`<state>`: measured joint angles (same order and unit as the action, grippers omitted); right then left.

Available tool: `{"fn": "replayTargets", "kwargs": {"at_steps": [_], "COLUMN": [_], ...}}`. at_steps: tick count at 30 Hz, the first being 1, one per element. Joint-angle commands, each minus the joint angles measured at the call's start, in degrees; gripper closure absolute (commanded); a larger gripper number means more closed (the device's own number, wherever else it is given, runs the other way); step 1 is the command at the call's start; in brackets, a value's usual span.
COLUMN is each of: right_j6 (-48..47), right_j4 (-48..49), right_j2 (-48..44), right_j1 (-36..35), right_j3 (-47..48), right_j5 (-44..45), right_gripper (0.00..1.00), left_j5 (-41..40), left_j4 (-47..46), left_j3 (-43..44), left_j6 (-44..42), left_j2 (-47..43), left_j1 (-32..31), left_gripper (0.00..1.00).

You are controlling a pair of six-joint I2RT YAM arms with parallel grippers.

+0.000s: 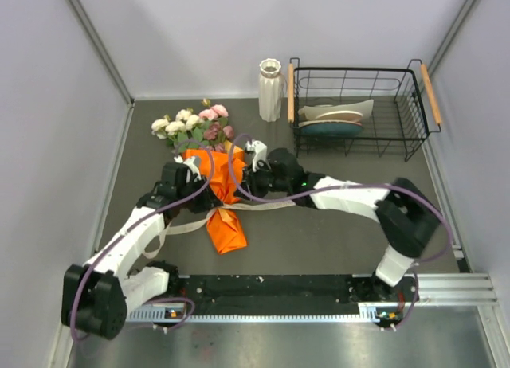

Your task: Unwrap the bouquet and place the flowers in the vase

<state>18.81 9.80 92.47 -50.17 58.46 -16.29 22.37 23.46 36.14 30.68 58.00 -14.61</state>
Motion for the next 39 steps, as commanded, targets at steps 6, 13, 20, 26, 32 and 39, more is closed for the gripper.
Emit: {"fn": "replayTargets", "kwargs": {"at_steps": [6,13,20,26,32,39], "right_j6": [22.76,22.15,4.69,5.27,9.05,7.65], "right_j4": [25.44,19.21,-3.85,-5.94,-2.07,-3.65], "right_j2": [20.72,25.3,19.15,19.94,25.56,26.81], "right_j1": [-0.98,-1.77,-1.68,-2.21,-3.35,-3.53], "right_j3": [4.56,7.46,14.38,21.08,19.86,11.97], "right_j5": [-17.98,-20.44,-13.41,-16.83,-20.53,-18.26], "right_gripper": [0.95,0.94,0.84,0.76,0.76,0.81], "left_j5": [-16.03,-21.05,-17.19,-18.24,-16.66,-15.87], "left_j4": [-10.02,-11.95,-18.27,-17.22,-18.89,-18.89], "left_j3": [-1.51,-4.94,-9.86,-10.56,-10.39,-9.42], "left_j6": [5.45,6.76,10.18,10.98,12.04,11.69], "left_j2": [7.03,11.08,12.06,7.58,8.8,9.59], "left_j1": [0.37,0.81,0.72,0.72,0.72,0.9], "left_gripper": [0.88,0.95,0.98,0.97,0.96,0.97]}}
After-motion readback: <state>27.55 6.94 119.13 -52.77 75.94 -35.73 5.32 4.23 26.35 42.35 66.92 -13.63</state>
